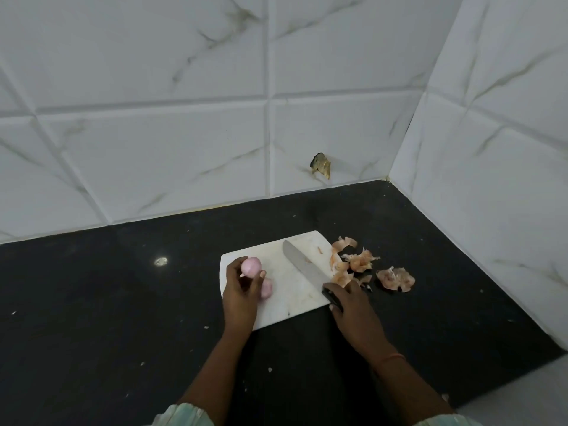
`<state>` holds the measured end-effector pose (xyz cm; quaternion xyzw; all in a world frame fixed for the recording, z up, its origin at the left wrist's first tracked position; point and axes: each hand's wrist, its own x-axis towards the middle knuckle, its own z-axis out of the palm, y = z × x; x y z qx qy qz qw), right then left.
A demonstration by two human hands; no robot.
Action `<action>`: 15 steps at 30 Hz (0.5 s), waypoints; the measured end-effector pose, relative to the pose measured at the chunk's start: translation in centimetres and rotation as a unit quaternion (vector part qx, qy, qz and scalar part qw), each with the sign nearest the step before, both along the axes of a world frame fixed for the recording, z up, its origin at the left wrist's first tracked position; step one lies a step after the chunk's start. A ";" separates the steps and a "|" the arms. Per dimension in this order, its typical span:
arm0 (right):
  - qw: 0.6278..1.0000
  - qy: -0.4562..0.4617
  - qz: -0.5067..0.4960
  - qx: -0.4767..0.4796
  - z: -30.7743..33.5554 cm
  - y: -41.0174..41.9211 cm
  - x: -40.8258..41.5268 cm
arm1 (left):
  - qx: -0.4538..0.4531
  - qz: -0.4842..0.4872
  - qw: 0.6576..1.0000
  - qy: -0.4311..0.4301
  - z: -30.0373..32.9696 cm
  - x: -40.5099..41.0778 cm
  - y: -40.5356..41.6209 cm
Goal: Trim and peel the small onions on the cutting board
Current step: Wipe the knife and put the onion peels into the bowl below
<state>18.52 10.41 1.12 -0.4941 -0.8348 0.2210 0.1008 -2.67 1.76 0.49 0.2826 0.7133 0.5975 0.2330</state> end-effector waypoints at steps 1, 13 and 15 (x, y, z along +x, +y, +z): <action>1.000 0.003 -0.006 -0.005 -0.1 0.4 0.4 | 0.000 0.001 1.000 0.006 -0.1 -0.1 0.0; 0.948 0.243 -0.202 0.028 1.3 2.6 2.6 | -0.010 0.004 0.999 0.033 -0.5 0.1 0.1; 0.942 0.257 -0.216 -0.003 2.3 3.0 2.5 | -0.010 0.006 0.999 0.031 -0.4 0.1 0.0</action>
